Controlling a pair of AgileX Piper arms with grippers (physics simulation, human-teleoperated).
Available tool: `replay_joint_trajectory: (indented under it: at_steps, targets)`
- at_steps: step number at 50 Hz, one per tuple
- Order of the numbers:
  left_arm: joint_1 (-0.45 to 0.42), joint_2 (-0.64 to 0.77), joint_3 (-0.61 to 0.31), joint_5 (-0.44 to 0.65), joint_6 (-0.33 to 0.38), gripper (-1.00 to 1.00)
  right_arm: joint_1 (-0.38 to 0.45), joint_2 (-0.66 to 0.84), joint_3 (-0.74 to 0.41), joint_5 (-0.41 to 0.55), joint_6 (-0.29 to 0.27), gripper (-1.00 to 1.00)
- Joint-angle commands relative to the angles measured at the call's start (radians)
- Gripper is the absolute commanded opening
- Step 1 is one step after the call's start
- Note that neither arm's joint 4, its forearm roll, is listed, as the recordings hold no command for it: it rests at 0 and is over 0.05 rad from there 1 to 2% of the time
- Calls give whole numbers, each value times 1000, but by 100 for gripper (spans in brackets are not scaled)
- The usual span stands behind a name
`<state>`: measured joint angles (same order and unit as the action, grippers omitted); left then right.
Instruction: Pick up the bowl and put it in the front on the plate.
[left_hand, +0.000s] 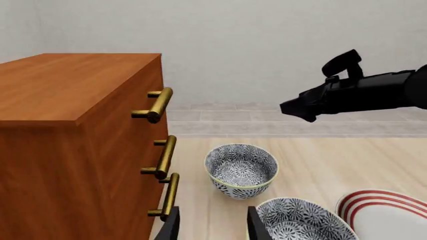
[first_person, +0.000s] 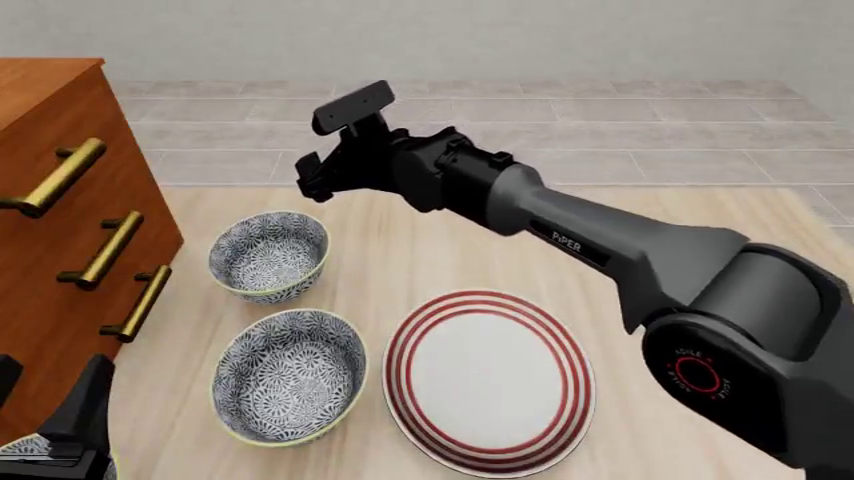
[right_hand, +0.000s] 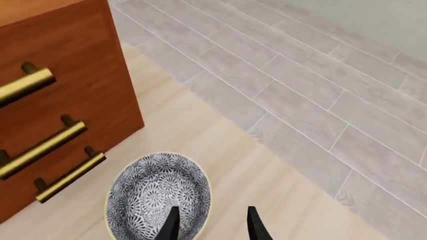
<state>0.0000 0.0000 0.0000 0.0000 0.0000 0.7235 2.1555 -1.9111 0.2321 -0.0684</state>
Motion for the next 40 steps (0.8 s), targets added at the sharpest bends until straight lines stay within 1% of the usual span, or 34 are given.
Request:
replay_joint_trajectory:
  at_steps: [1,9,20,31,35,40]
  targets:
    - [0,0,0,0,0,100,5,61,-60,3,5,100]
    - [0,0,0,0,0,100,6,96,-92,5,-6,100]
    - [0,0,0,0,0,100,5,160,-147,13,1,100]
    - [0,0,0,0,0,100,-2,222,-223,38,-15,100]
    - [0,0,0,0,0,100,-14,259,-274,56,-22,100]
    - [0,0,0,0,0,100,-12,276,-288,63,-22,100]
